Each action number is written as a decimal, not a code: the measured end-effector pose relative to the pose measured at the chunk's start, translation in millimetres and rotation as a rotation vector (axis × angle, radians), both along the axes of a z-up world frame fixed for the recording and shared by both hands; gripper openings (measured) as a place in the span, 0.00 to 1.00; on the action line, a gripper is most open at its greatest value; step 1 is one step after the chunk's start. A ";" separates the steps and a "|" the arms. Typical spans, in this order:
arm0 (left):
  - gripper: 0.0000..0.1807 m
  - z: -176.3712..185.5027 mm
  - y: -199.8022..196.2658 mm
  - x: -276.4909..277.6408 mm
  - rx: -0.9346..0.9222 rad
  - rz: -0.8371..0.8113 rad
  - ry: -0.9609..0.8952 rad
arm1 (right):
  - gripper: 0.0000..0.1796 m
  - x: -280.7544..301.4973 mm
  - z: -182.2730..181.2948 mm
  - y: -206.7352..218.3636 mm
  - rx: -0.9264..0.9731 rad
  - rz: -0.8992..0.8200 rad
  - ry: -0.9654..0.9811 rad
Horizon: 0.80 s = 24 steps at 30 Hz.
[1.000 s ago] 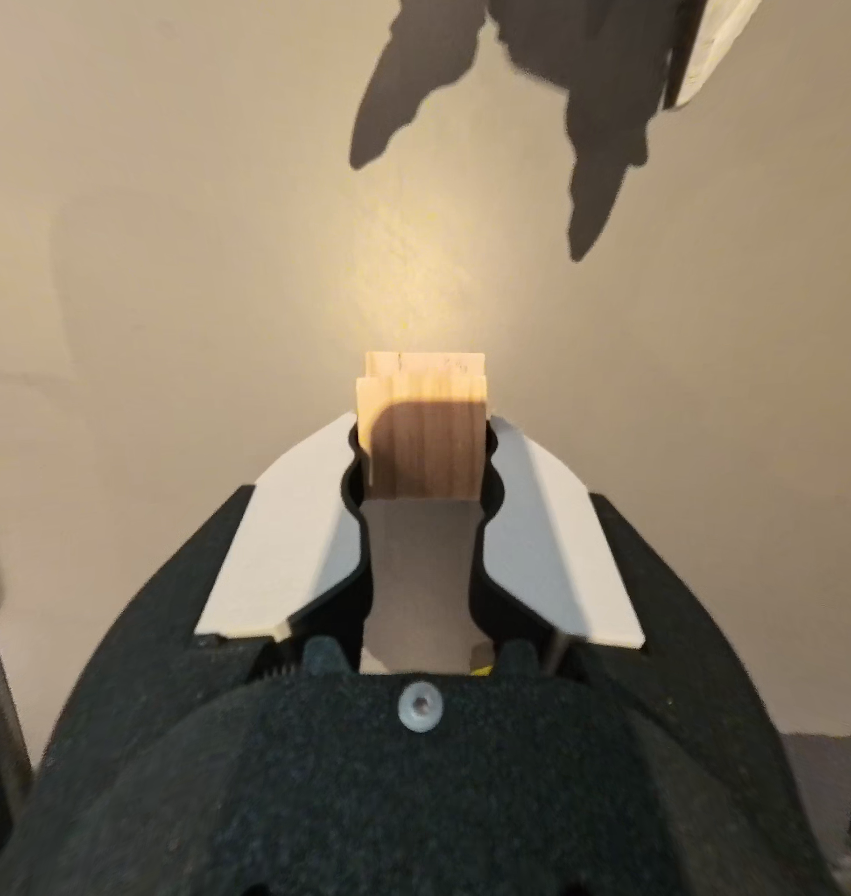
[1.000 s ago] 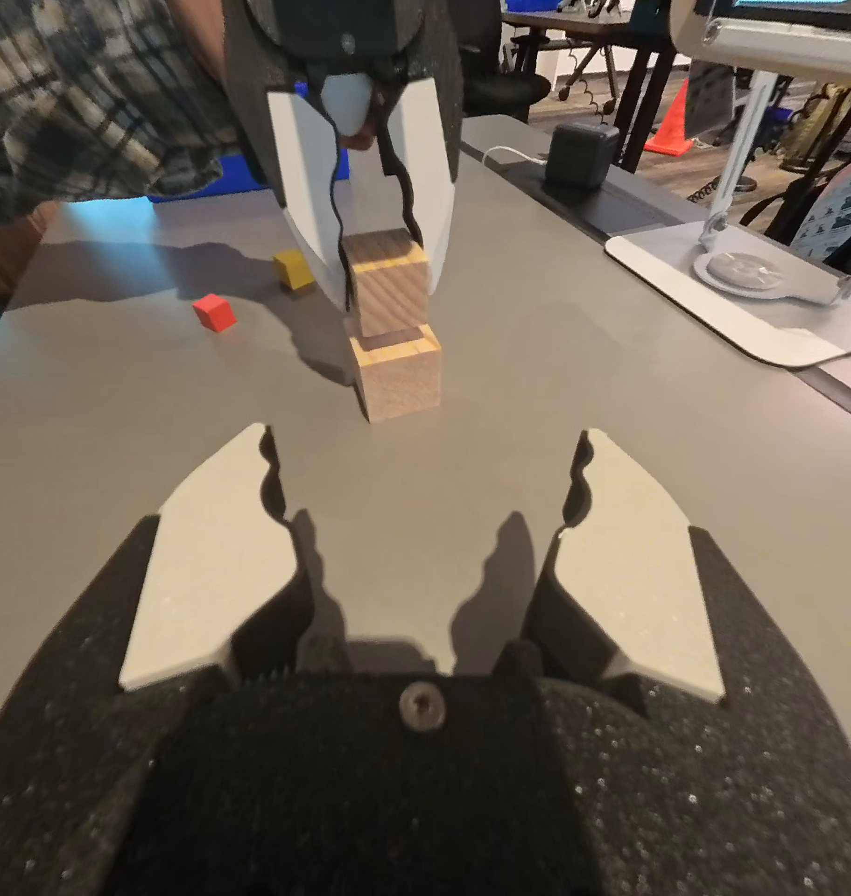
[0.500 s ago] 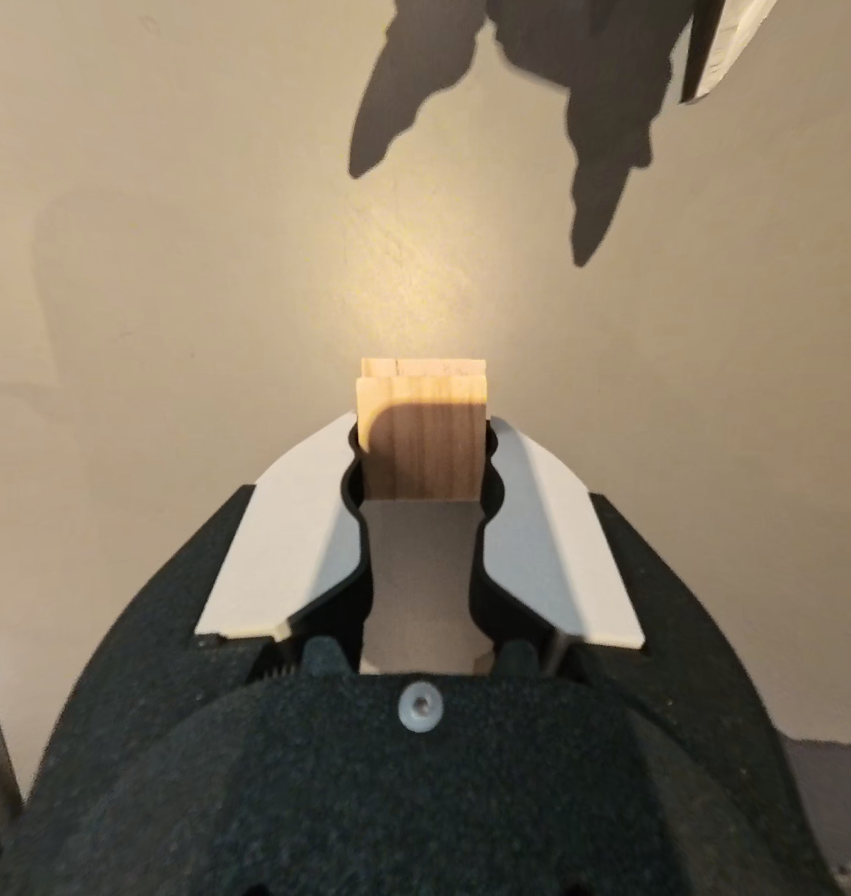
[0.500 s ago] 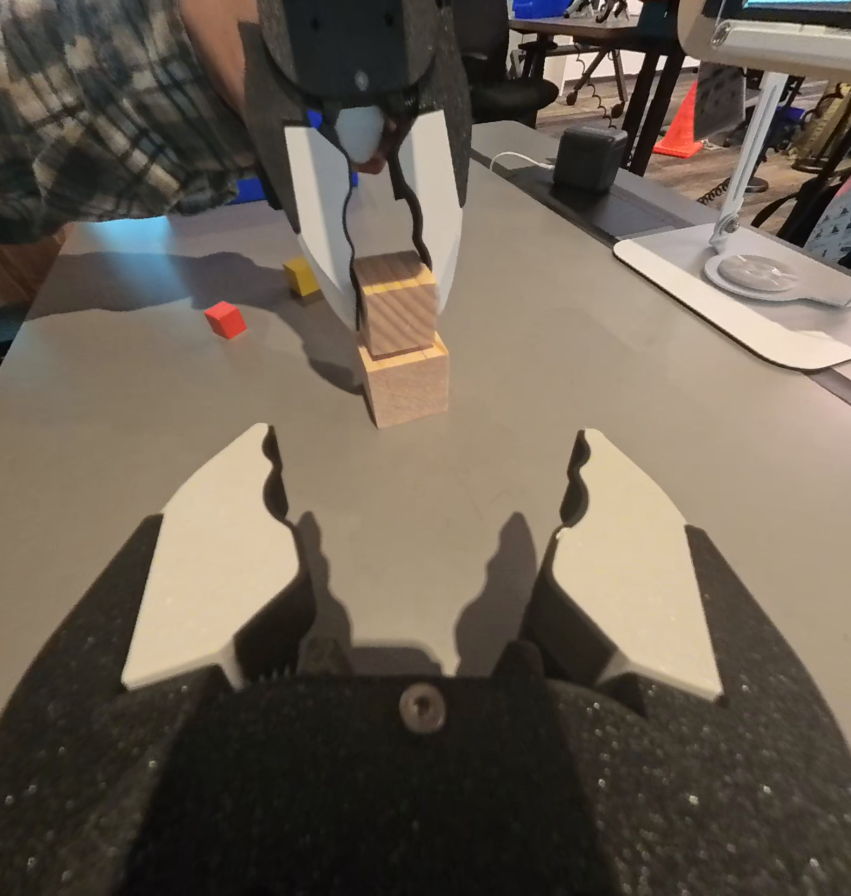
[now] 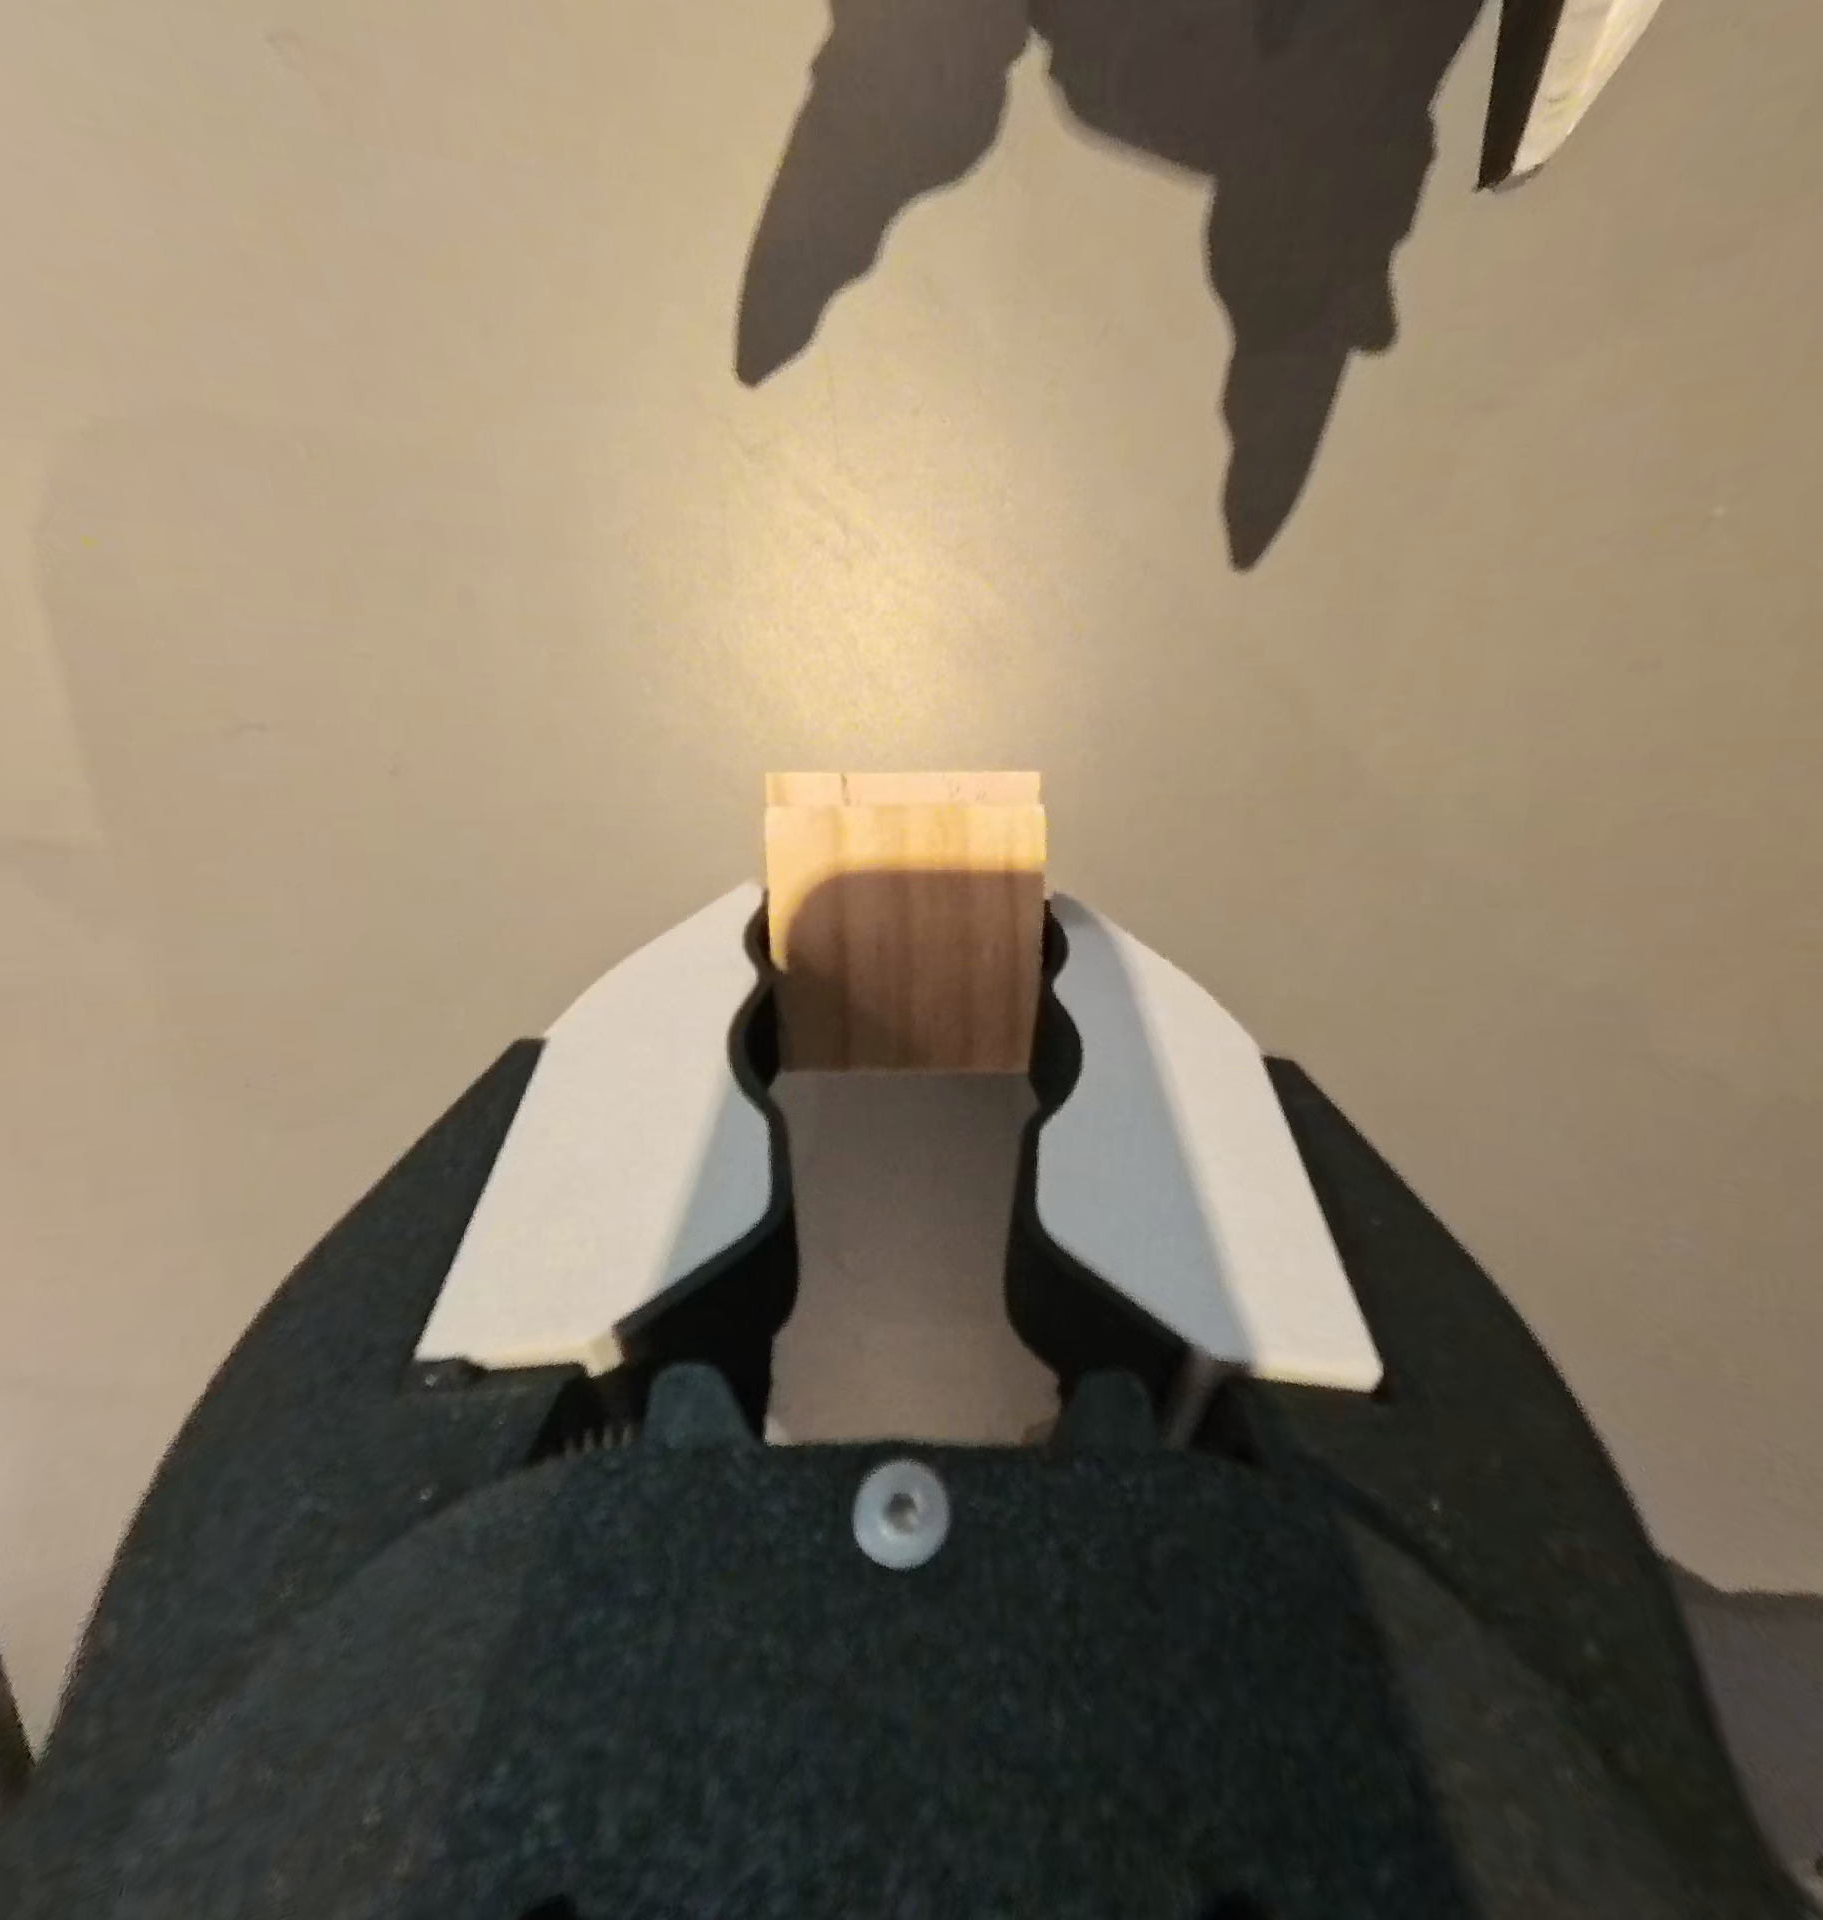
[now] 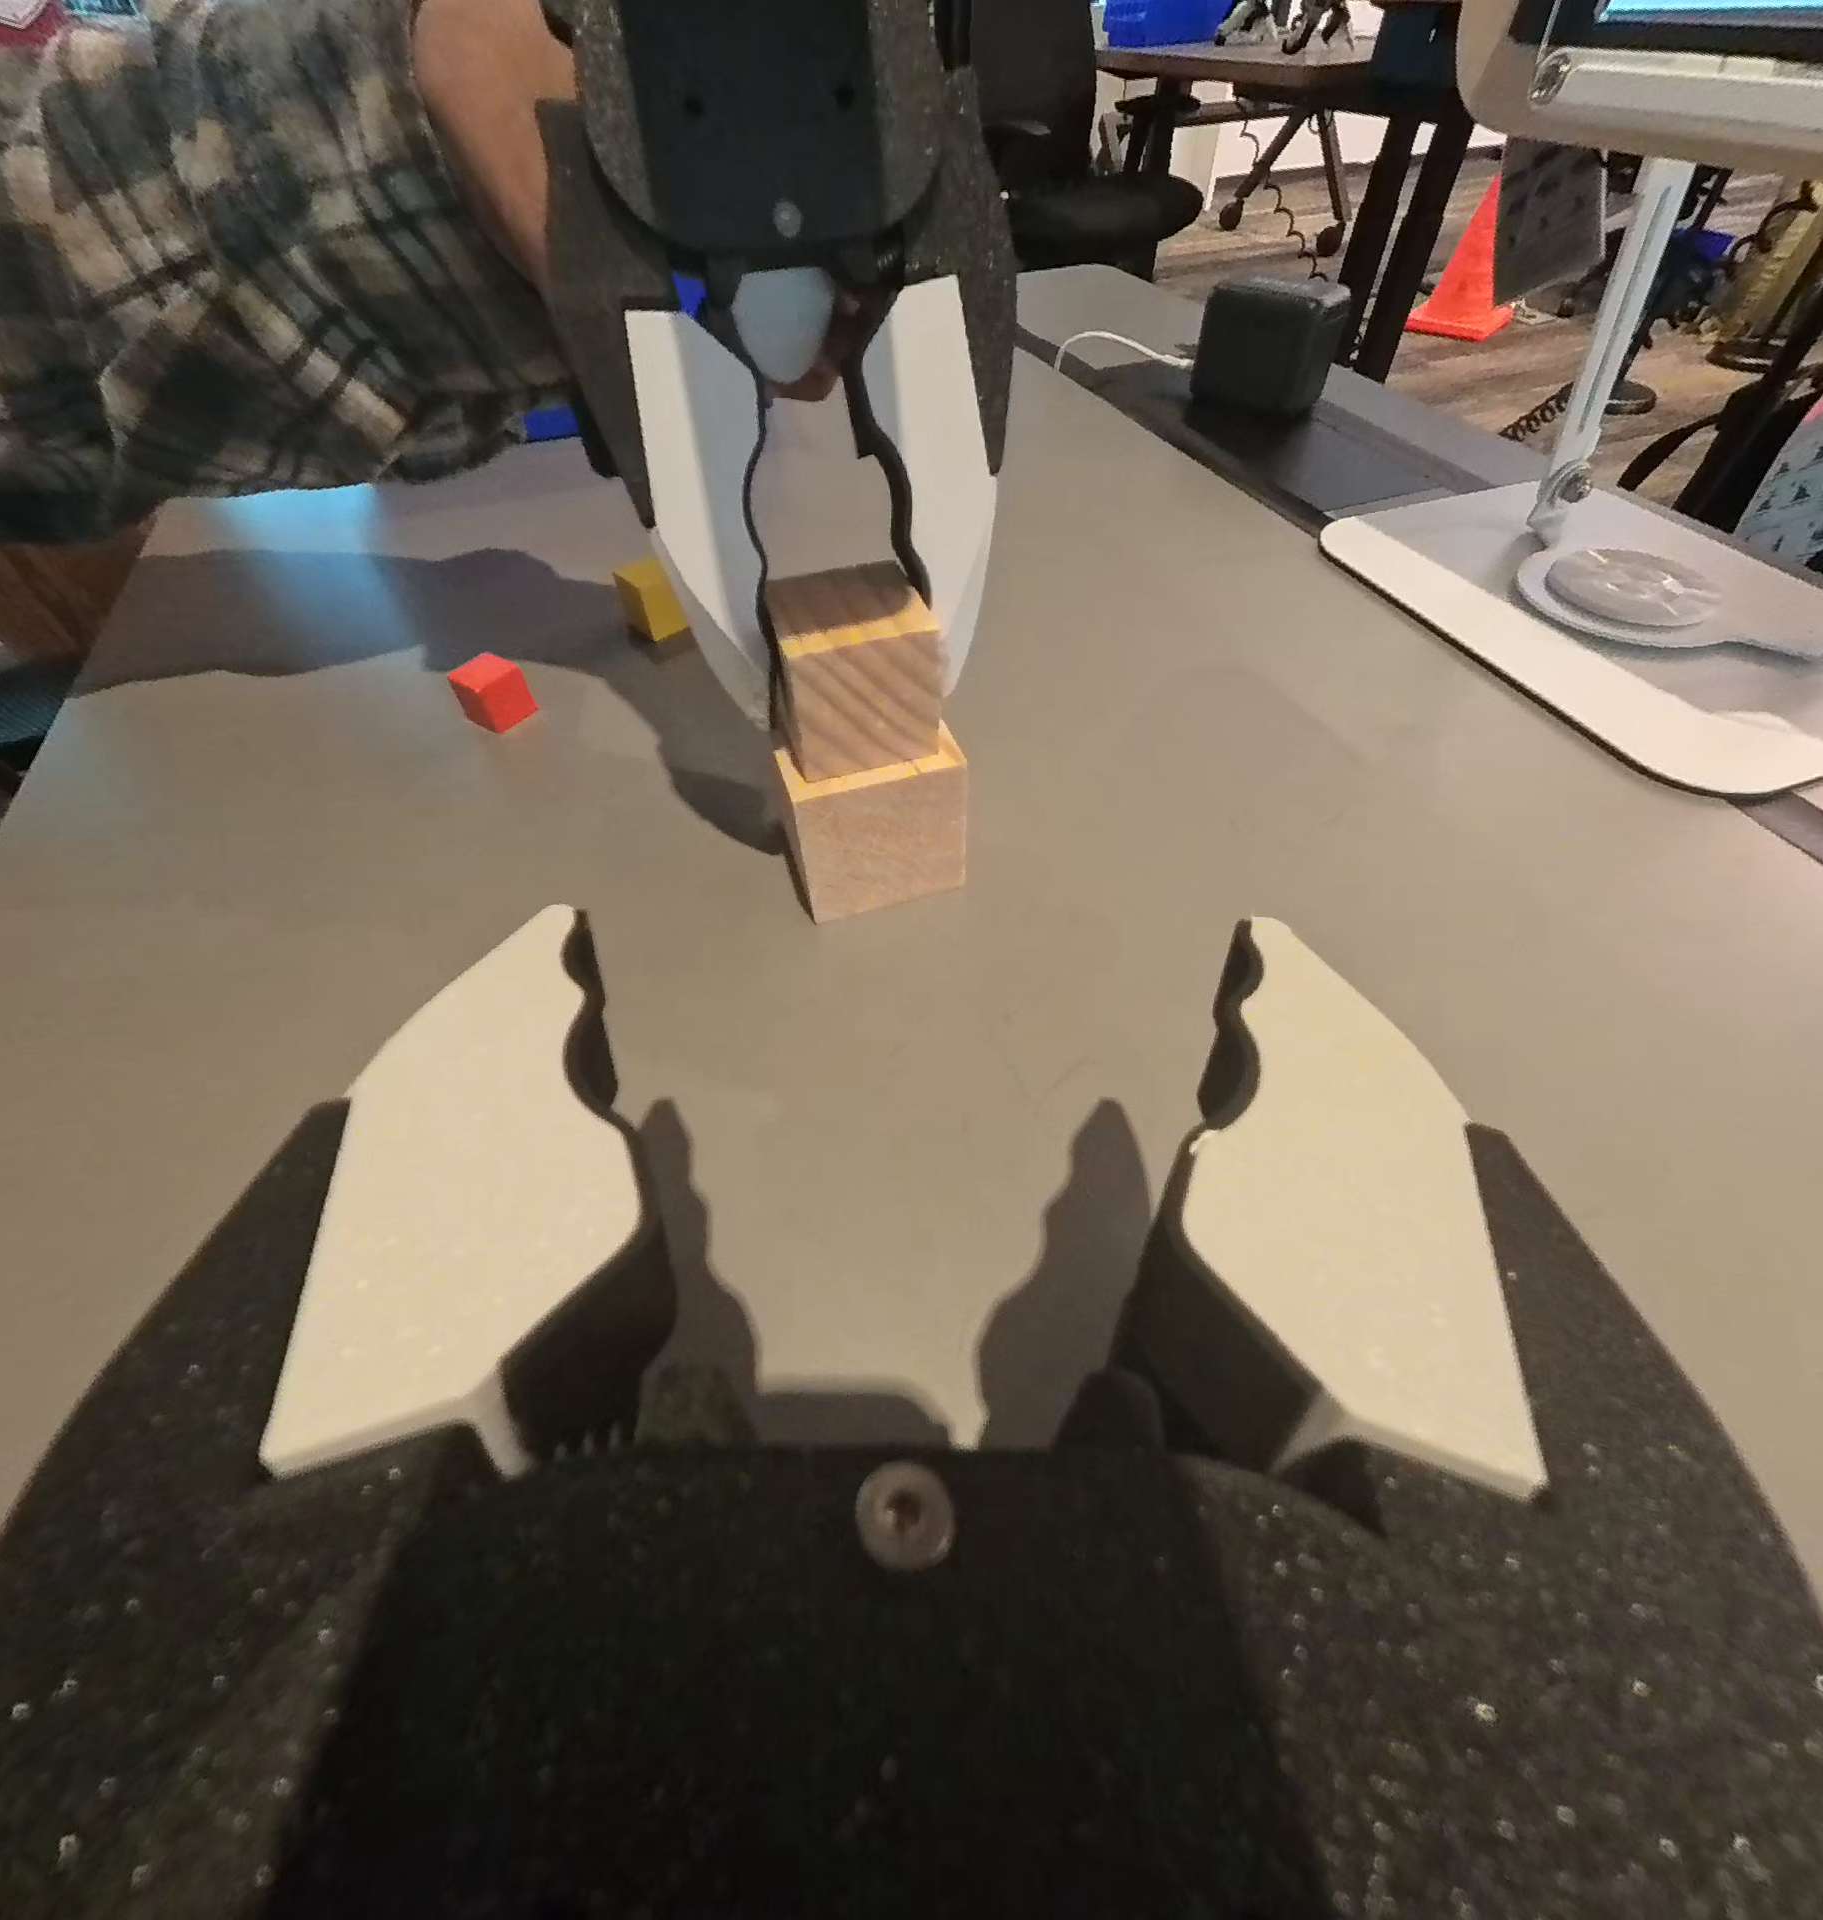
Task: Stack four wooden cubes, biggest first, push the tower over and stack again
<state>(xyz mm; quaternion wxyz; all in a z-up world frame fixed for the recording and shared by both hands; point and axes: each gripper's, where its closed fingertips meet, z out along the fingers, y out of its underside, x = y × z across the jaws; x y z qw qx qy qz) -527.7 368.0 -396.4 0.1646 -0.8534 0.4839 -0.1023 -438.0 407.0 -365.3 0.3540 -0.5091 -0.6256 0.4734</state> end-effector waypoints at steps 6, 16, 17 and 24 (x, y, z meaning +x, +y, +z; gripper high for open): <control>0.36 10.7 1.5 -7.5 0.037 0.041 -0.015 | 0.63 0.9 1.3 0.7 0.001 -0.004 0.005; 0.49 88.0 -46.8 -99.3 0.559 0.380 -0.380 | 0.63 1.2 9.1 0.8 0.017 -0.019 0.030; 0.48 88.7 -55.4 -108.4 0.600 0.413 -0.436 | 0.63 0.7 9.7 0.1 0.020 -0.020 0.032; 0.45 55.8 -96.8 -138.1 0.671 0.483 -0.619 | 0.62 -1.4 9.7 -2.8 0.013 -0.017 0.045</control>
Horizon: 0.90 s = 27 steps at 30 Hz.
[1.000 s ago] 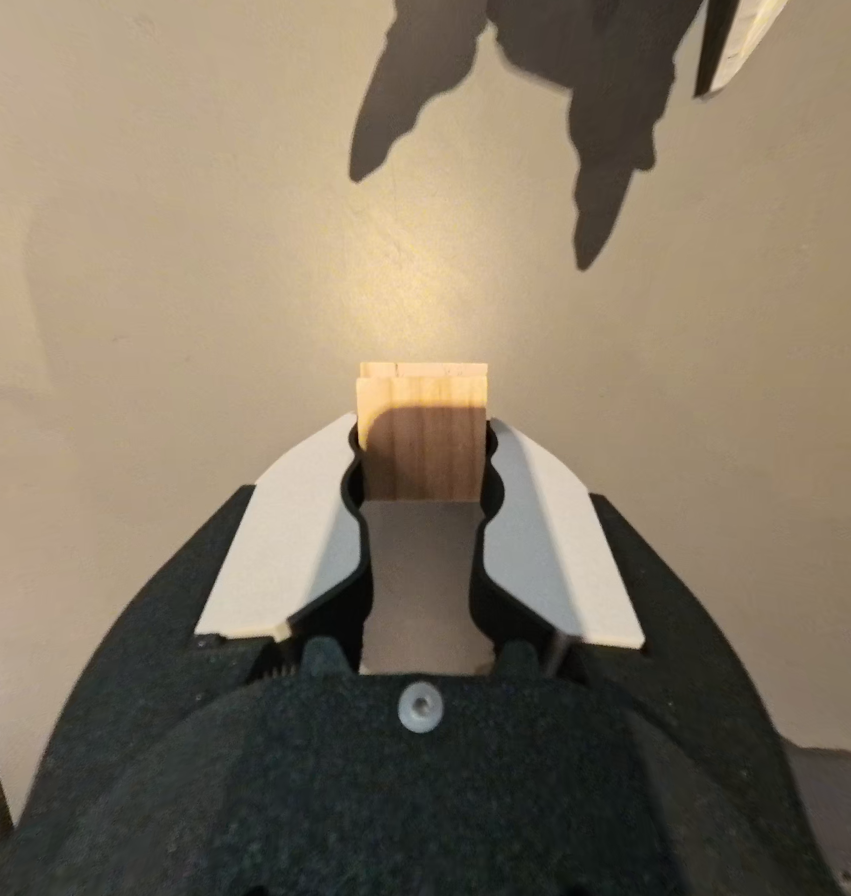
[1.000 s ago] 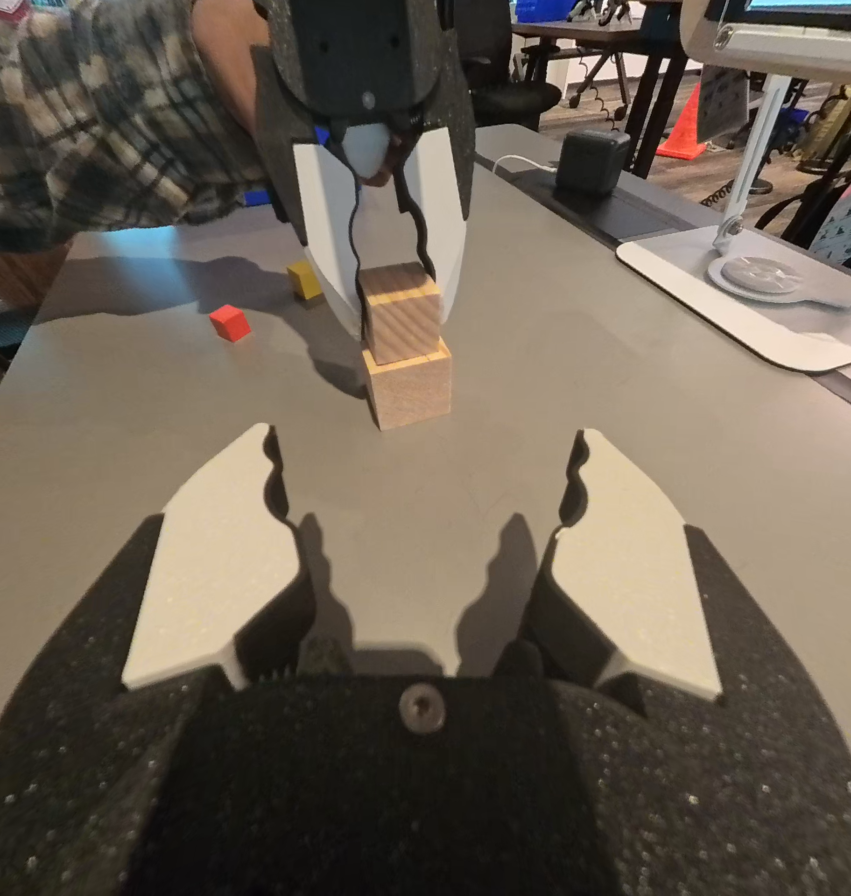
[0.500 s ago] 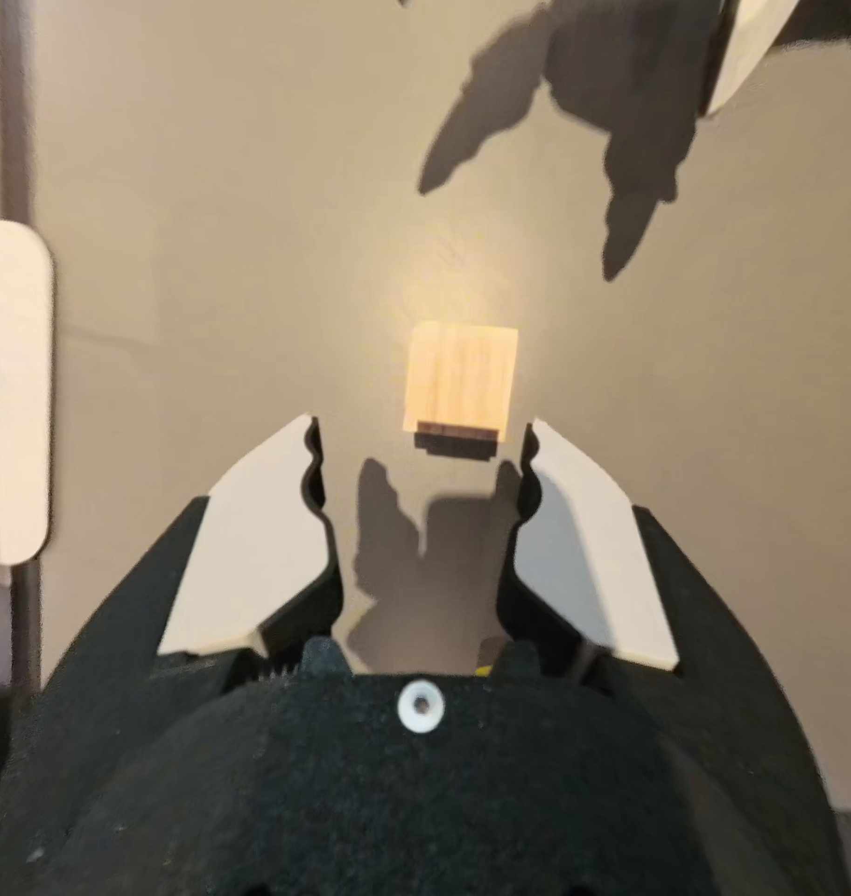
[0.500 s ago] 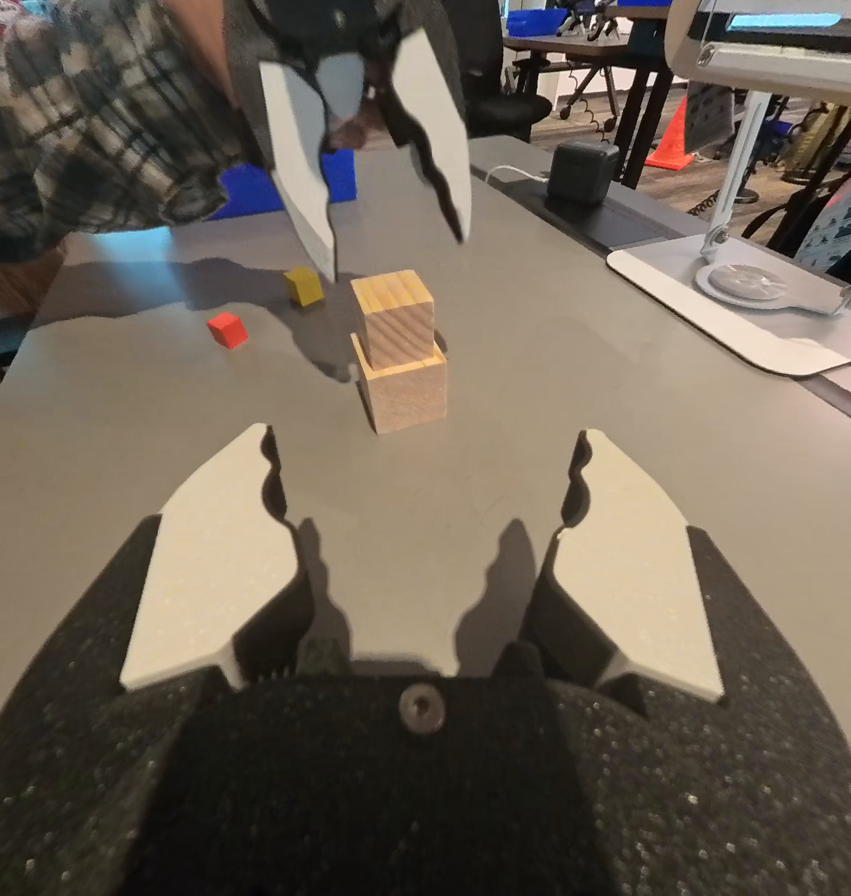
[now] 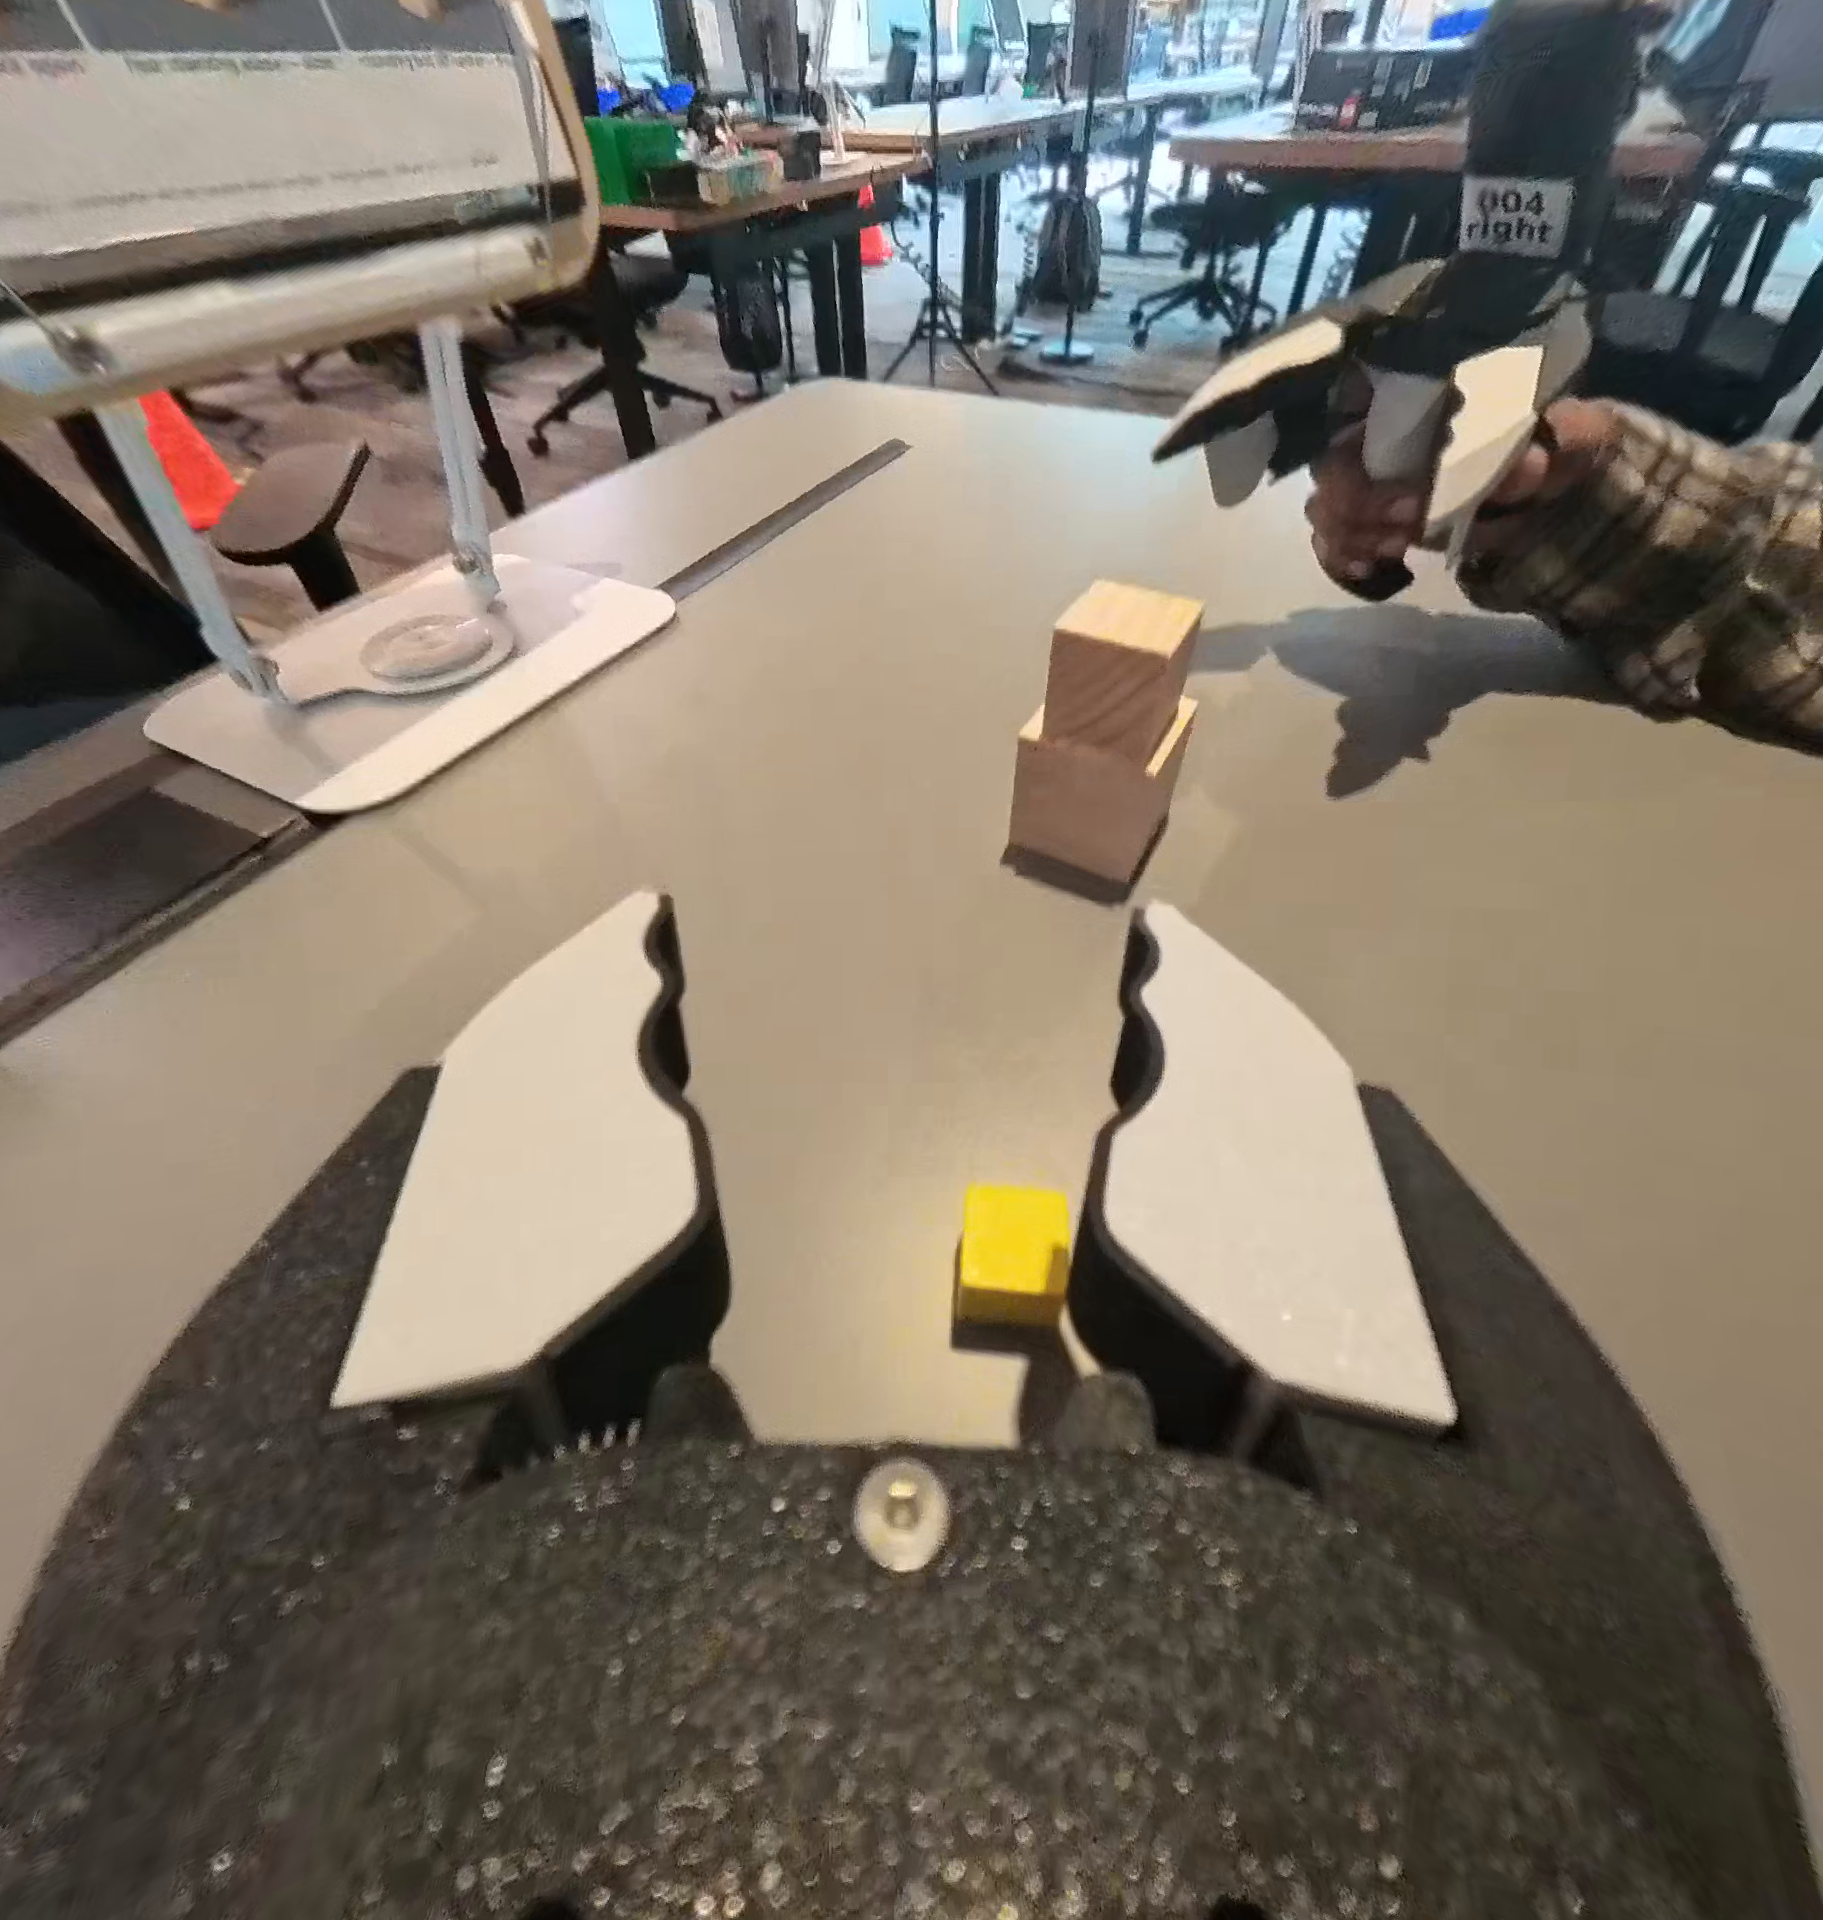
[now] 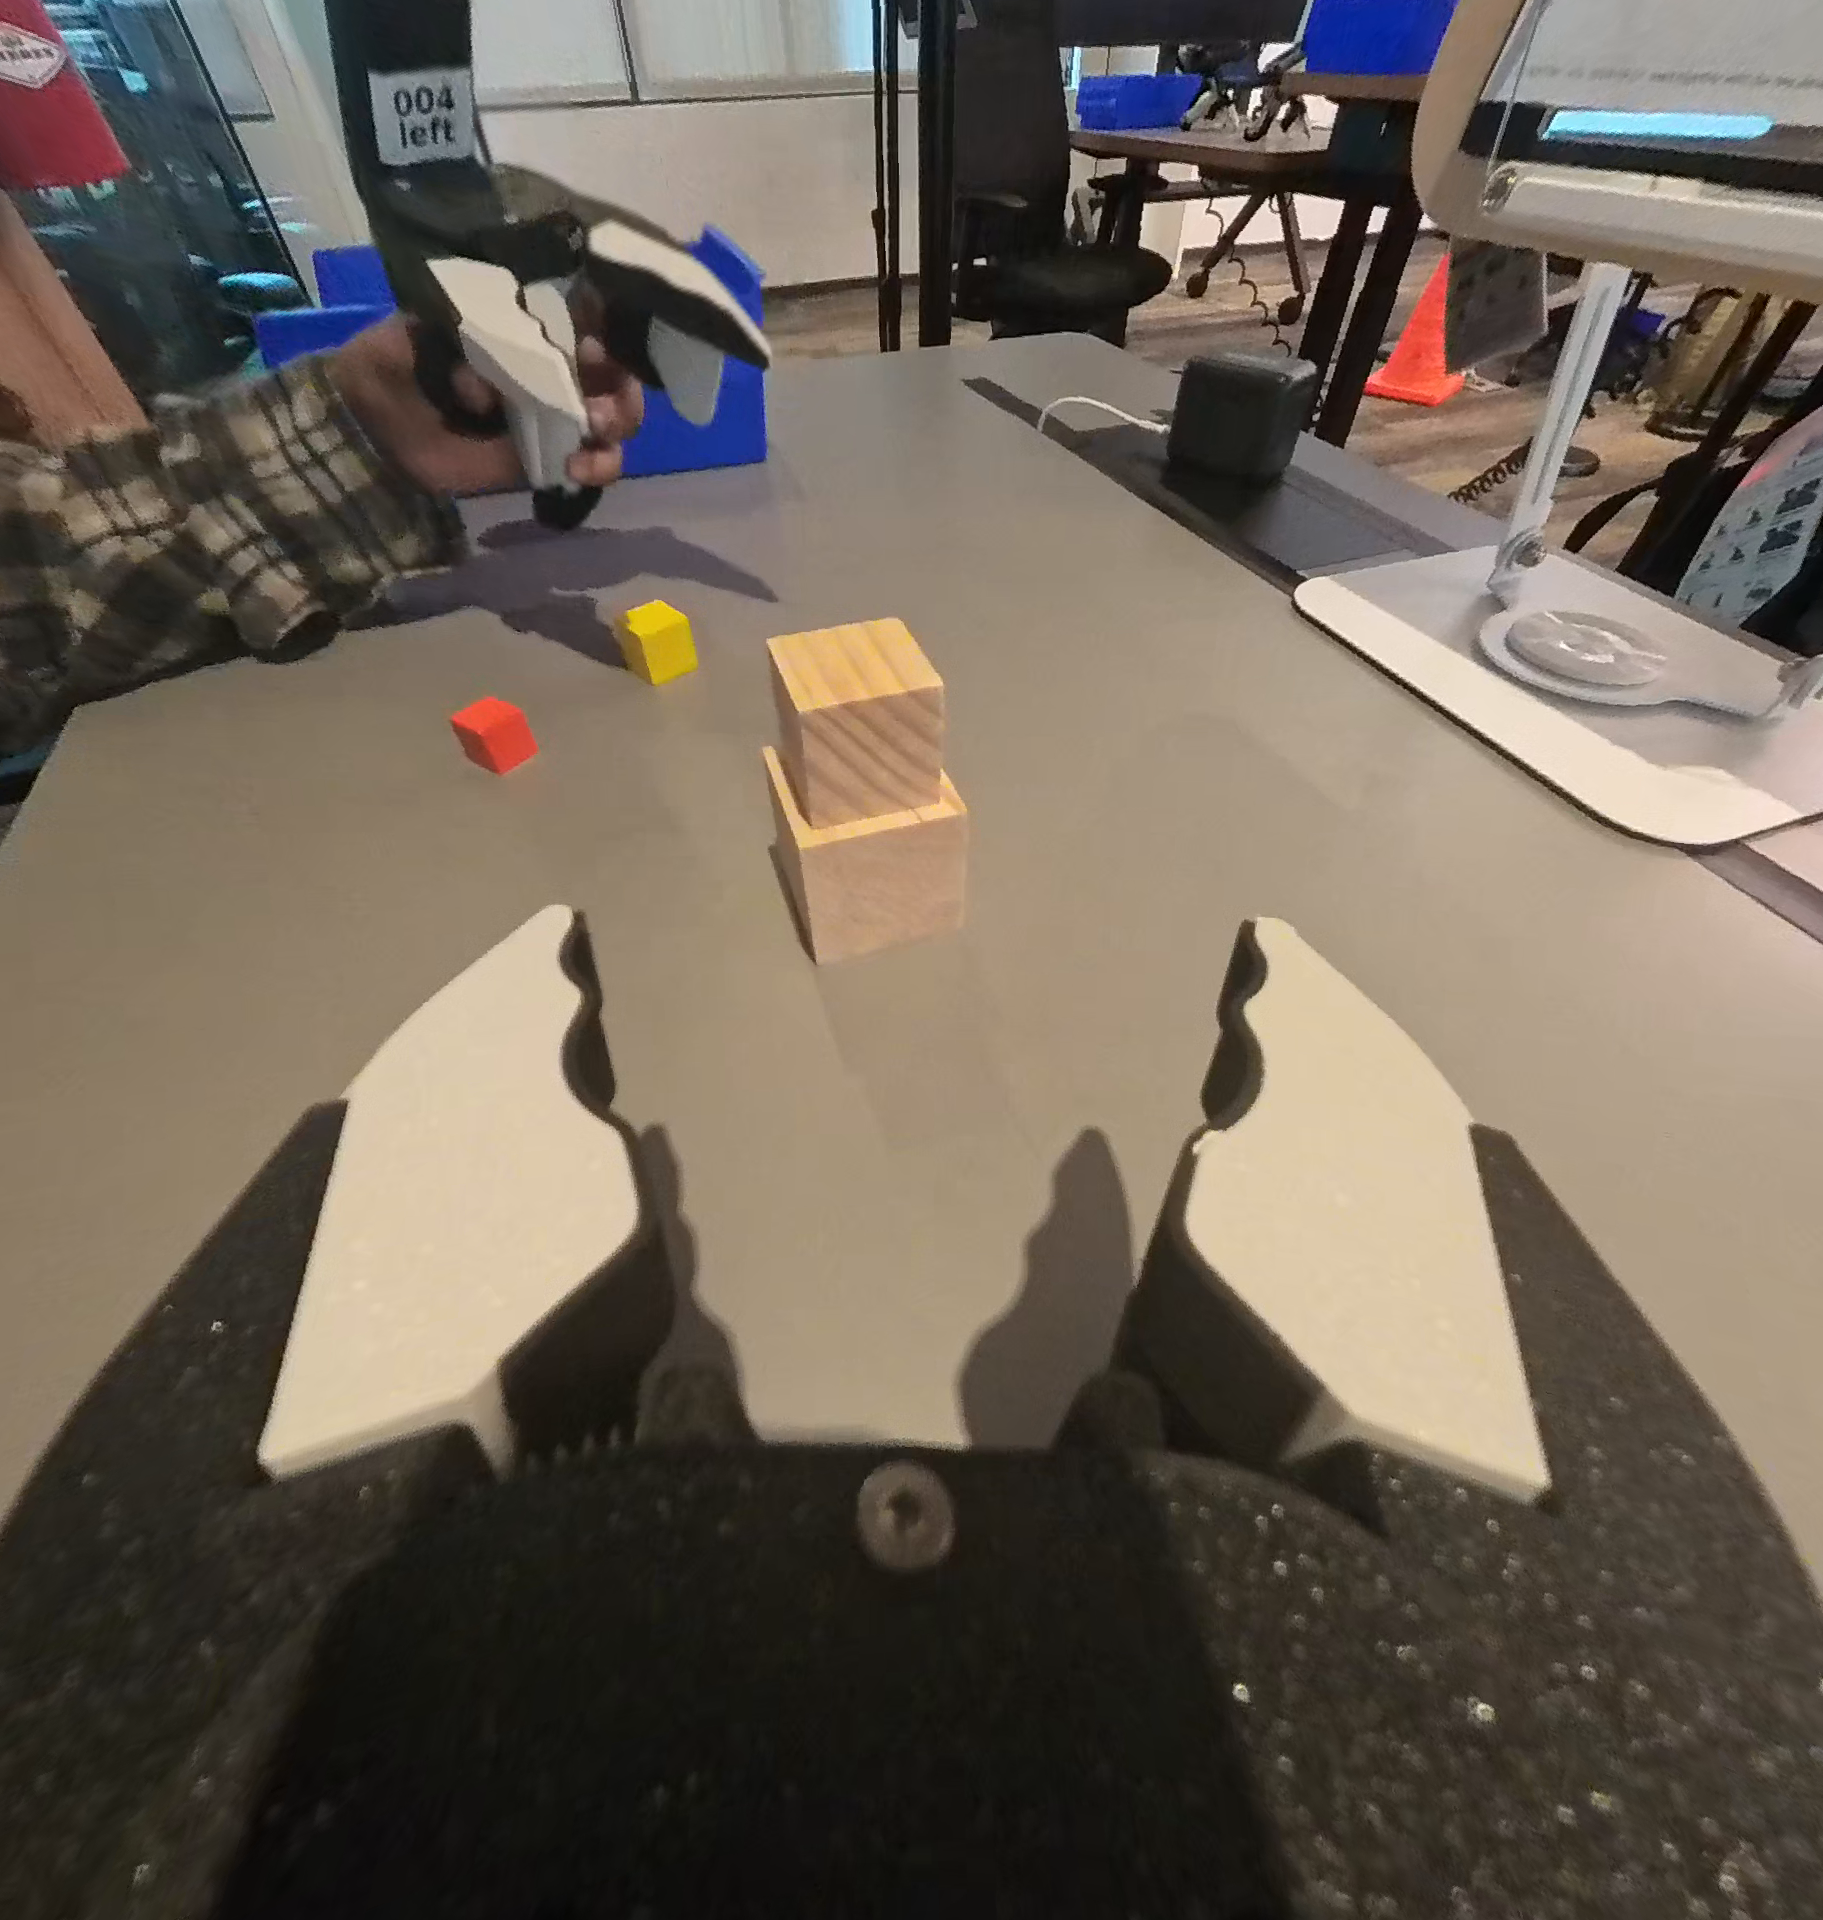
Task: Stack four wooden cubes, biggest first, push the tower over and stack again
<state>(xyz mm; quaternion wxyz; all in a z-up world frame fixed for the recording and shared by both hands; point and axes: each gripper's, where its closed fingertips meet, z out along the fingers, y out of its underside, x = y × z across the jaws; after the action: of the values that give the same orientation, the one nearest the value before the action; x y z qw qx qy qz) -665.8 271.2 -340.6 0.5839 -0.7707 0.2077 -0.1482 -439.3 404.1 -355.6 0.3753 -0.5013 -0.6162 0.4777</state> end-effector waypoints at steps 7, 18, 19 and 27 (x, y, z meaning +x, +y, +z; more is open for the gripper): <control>0.43 -25.8 -7.0 -13.2 -0.129 -0.002 0.050 | 0.62 -3.1 -10.8 1.9 -0.011 -0.002 -0.034; 0.43 -50.1 -10.3 -8.2 -0.192 -0.006 0.184 | 0.62 -3.8 -11.3 4.3 -0.016 -0.017 -0.032; 0.43 -50.3 -10.5 -8.0 -0.186 0.000 0.193 | 0.62 -3.9 -11.5 4.7 -0.014 -0.020 -0.034; 0.39 -53.2 -18.0 -7.8 -0.166 0.031 0.227 | 0.62 -5.4 -14.8 5.4 -0.039 -0.024 -0.046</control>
<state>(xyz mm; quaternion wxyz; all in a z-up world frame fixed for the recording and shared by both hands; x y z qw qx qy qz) -673.6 253.2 -393.8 0.4930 -0.8314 0.2474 -0.0679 -444.8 409.5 -370.3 0.3571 -0.5267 -0.6091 0.4734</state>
